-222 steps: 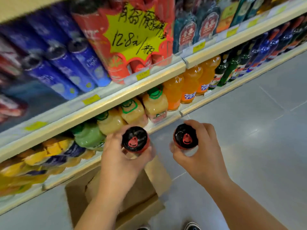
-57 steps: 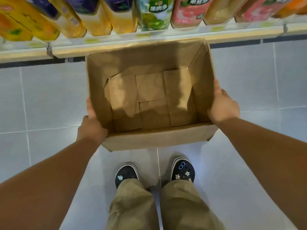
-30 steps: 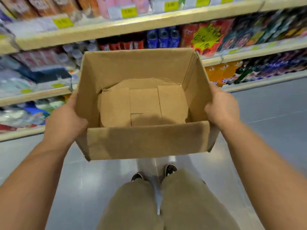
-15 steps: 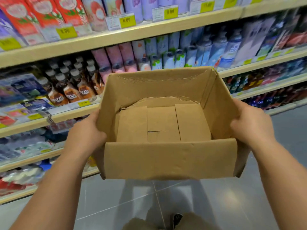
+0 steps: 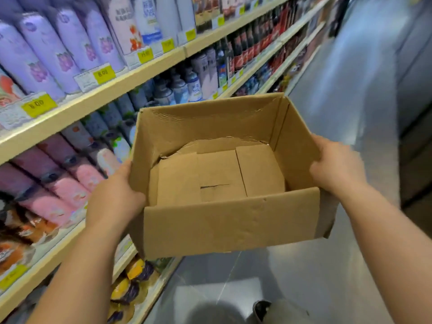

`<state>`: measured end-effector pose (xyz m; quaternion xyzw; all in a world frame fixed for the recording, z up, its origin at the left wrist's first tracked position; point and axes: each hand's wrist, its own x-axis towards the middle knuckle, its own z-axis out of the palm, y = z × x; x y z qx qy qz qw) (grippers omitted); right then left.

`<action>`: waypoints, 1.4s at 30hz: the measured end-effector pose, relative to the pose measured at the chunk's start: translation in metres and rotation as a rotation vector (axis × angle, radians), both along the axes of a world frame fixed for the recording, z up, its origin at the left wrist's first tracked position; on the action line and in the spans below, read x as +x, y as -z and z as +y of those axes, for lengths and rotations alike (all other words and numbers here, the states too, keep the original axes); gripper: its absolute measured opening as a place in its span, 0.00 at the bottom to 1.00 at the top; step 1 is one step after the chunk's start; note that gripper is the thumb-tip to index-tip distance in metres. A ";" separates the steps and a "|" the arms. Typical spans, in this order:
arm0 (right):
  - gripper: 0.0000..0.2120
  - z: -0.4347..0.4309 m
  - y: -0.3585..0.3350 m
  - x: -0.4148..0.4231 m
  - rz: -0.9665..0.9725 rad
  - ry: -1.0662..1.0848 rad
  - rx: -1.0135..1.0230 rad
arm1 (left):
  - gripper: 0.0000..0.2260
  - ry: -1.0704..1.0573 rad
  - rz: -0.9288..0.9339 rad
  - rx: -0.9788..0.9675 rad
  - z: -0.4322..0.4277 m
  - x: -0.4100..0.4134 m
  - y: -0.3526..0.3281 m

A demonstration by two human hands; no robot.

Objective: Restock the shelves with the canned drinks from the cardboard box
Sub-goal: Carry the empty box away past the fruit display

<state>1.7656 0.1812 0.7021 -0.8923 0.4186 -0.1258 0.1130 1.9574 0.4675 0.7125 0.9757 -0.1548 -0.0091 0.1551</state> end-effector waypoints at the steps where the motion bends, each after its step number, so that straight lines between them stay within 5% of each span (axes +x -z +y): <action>1: 0.31 0.006 0.000 -0.013 0.004 0.046 -0.010 | 0.35 0.055 -0.005 0.005 -0.005 0.004 -0.003; 15: 0.25 0.094 -0.029 -0.233 -0.095 0.782 -0.126 | 0.36 0.767 -0.087 0.001 -0.136 -0.089 -0.037; 42: 0.31 0.438 -0.023 -0.721 -0.145 1.717 -0.137 | 0.40 1.664 -0.055 -0.037 -0.076 -0.659 -0.047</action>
